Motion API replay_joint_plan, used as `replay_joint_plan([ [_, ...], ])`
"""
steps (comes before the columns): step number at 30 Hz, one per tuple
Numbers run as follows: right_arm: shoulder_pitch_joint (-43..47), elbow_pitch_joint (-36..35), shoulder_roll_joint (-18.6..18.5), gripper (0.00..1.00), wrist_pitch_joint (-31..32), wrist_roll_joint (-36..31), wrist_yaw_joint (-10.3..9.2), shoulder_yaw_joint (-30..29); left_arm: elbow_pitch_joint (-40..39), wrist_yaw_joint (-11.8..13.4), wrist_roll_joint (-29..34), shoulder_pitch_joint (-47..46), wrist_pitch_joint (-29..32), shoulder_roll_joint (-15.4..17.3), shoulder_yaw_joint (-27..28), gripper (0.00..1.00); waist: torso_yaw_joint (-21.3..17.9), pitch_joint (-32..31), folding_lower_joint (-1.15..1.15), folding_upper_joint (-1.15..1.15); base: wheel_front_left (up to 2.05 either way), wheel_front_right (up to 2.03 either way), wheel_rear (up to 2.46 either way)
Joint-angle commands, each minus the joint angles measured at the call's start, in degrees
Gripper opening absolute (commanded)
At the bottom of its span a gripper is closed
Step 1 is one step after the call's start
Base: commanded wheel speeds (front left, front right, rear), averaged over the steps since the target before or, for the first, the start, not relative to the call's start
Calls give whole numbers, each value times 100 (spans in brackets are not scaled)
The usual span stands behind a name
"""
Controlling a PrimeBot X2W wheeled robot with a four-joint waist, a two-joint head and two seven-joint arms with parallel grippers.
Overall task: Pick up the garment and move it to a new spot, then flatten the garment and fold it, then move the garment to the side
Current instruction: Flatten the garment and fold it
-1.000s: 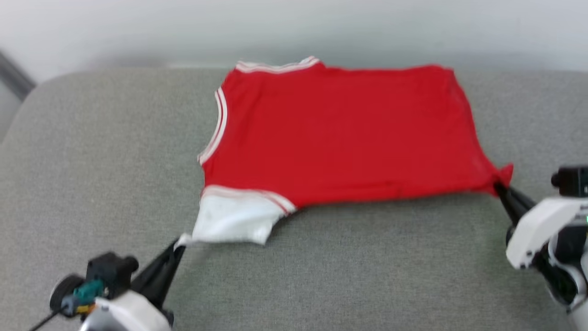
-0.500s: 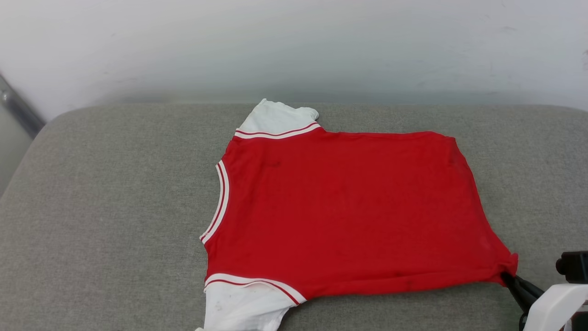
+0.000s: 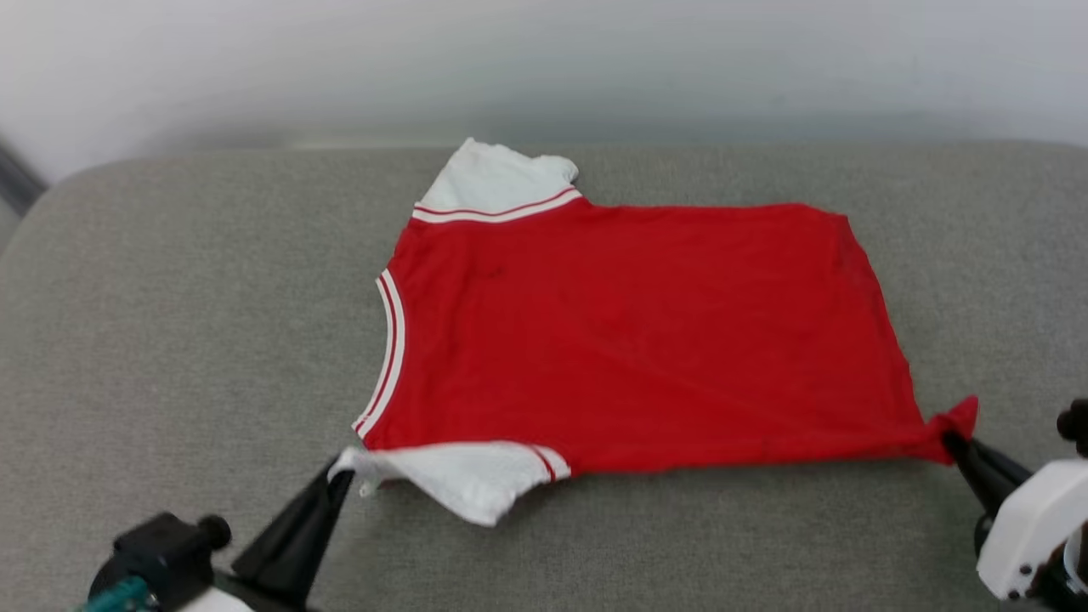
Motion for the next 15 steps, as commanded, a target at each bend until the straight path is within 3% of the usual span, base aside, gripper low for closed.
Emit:
replay_joint_plan([
  [1, -173, -43, 50, 0, 59, -30, -4, 4, 41, 18, 2, -163, -69, -64, 64, 0, -41, 256, 0, 0, 0, 0, 0],
  [15, -1622, 505, 285, 0, 711, -494, -4, 20, 1400, -278, 108, -2083, -128, -216, 26, 0, -42, 1330, 0, 0, 0, 0, 0],
])
